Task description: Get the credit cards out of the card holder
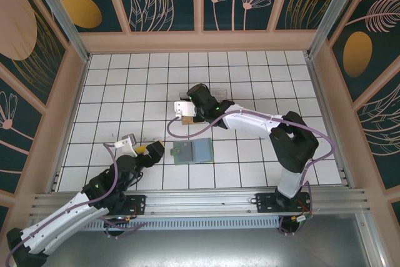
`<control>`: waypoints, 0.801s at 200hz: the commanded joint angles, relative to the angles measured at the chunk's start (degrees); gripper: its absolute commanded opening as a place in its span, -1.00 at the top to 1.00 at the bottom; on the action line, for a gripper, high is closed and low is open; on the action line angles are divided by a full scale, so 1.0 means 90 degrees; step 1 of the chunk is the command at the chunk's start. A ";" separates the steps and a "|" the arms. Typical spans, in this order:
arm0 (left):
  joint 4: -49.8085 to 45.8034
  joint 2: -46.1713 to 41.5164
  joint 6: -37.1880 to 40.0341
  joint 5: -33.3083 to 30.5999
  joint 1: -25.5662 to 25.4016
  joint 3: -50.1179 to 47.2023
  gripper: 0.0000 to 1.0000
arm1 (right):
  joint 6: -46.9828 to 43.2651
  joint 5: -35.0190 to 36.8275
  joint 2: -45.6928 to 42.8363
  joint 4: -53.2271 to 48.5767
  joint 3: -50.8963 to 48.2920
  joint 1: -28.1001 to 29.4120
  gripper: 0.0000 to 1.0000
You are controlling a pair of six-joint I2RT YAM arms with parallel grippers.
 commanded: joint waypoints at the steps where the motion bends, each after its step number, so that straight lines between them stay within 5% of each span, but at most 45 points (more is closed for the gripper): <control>1: -0.0055 0.0000 0.0027 -0.0115 0.0011 -0.0149 -0.97 | 0.0090 0.0063 0.0152 0.0145 0.0233 -0.0050 1.00; 14: -0.0045 0.0003 0.0035 -0.0096 0.0008 -0.0157 -0.97 | 0.0113 0.0070 0.0198 0.0165 0.0250 -0.0052 0.99; 37: -0.0045 0.0003 0.0034 -0.0087 0.0009 -0.0150 -0.97 | 0.0172 0.0185 0.0253 0.0293 0.0262 -0.0055 0.59; 160: 0.0030 0.0029 0.0084 0.0028 0.0008 -0.0176 -0.97 | 0.0797 0.0731 0.0220 0.1041 0.0408 -0.0197 0.56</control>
